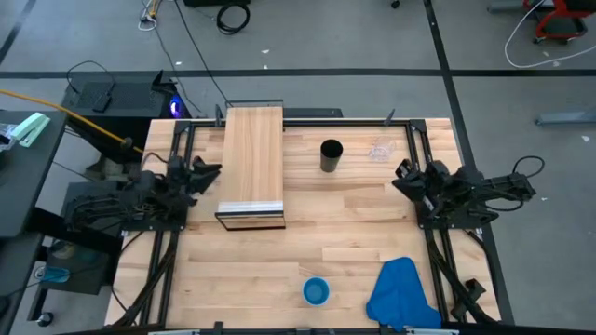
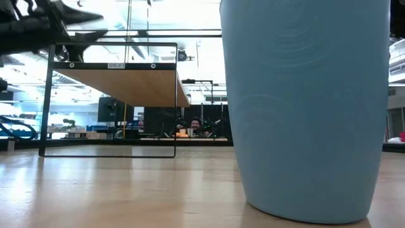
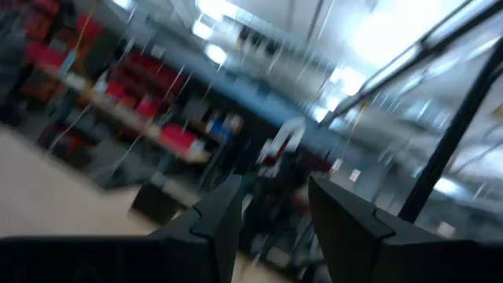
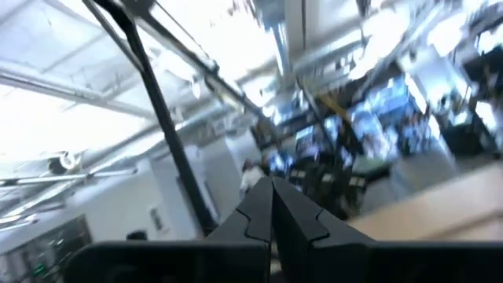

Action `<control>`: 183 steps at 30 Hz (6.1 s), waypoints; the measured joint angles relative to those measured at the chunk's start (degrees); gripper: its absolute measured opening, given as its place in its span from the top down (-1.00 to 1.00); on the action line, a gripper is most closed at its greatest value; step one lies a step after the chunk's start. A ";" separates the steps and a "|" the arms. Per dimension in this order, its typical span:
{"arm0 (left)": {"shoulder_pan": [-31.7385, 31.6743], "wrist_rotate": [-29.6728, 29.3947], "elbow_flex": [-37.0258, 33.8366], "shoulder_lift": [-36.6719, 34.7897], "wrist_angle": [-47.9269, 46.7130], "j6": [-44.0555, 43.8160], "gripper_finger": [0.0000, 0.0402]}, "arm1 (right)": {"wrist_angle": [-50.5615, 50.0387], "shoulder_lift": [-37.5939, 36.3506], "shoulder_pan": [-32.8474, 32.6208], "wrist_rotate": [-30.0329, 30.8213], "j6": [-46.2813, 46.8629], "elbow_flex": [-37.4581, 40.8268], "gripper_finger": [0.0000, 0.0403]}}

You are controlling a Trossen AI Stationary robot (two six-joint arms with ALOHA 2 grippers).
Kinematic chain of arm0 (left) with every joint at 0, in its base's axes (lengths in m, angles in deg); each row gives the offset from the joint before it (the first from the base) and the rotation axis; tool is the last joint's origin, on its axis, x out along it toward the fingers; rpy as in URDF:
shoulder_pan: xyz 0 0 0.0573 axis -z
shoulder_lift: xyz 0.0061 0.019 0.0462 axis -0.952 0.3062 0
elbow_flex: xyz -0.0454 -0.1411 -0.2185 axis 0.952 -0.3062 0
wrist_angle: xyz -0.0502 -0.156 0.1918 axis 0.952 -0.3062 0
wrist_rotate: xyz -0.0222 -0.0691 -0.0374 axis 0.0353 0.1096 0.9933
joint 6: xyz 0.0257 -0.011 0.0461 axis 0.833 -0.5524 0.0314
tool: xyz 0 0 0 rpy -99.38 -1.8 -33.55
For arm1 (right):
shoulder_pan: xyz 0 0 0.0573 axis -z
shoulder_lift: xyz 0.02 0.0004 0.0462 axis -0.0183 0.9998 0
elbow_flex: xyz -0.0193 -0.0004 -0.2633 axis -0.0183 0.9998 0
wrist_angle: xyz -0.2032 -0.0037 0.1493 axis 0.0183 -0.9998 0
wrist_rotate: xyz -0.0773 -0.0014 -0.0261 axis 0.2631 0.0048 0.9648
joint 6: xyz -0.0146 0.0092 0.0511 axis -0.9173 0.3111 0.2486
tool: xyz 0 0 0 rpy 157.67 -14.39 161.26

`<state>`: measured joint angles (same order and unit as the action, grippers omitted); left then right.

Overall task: Stack small to large cups/mugs on shelf
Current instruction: Move the black cup to the bottom of the table

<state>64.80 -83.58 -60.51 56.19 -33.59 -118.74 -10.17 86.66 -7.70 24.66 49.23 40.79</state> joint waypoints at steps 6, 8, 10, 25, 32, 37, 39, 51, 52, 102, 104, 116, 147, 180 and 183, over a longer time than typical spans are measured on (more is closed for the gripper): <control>0.00 -0.01 0.00 0.00 10.90 -0.60 0.24 | 6.17 0.00 0.00 0.46 -4.28 0.00 0.92; 0.00 -0.25 0.00 0.00 13.65 -0.59 0.24 | 7.75 0.00 0.00 0.79 -4.38 0.00 0.92; 0.00 -1.02 0.00 0.00 15.85 -0.59 0.22 | 9.04 0.00 0.00 1.29 -4.33 0.00 0.92; -0.02 -9.16 1.56 0.02 32.78 0.92 0.32 | 16.29 0.00 0.00 15.47 4.80 -0.10 0.92; -0.02 0.06 11.98 2.46 32.41 7.42 0.40 | 15.68 0.00 0.00 15.54 0.63 -3.37 0.92; -0.02 7.81 22.31 8.87 28.32 9.87 0.45 | 12.82 0.00 0.00 16.57 -1.58 -5.90 0.92; -0.02 10.28 27.42 12.46 23.29 9.88 0.45 | 10.19 0.00 0.00 16.82 -1.13 -6.86 0.92; 0.81 23.57 58.26 41.90 -13.08 1.06 0.45 | 4.65 0.00 0.00 16.87 4.19 -8.00 0.92; 1.47 25.76 60.33 44.40 -14.50 -0.57 0.45 | 4.52 0.00 0.00 16.85 4.29 -8.00 0.92; 42.71 1.63 78.23 83.34 -100.25 -65.17 0.68 | -65.25 34.36 5.79 22.07 14.69 -48.81 0.92; 42.72 1.49 78.23 83.33 -100.27 -64.18 0.67 | -71.97 41.40 8.75 20.00 14.30 -56.59 0.92; 47.60 -1.77 78.23 83.32 -104.47 -56.11 0.71 | -99.50 77.95 31.49 5.47 6.33 -96.56 0.92; 67.07 -2.35 71.86 83.25 -104.18 -87.48 0.60 | -102.02 107.71 42.08 -6.64 -10.41 -100.87 0.47; 67.14 -2.37 69.31 83.25 -100.18 -89.15 0.63 | -91.94 108.34 41.09 -7.06 -9.30 -91.06 0.66; 67.14 -2.37 69.31 83.25 -100.21 -89.15 0.65 | -91.68 108.34 41.09 -7.06 -9.30 -91.06 0.79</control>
<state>131.94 -85.95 8.80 139.44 -133.80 -207.89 -101.84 194.99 33.39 17.60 39.93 -50.27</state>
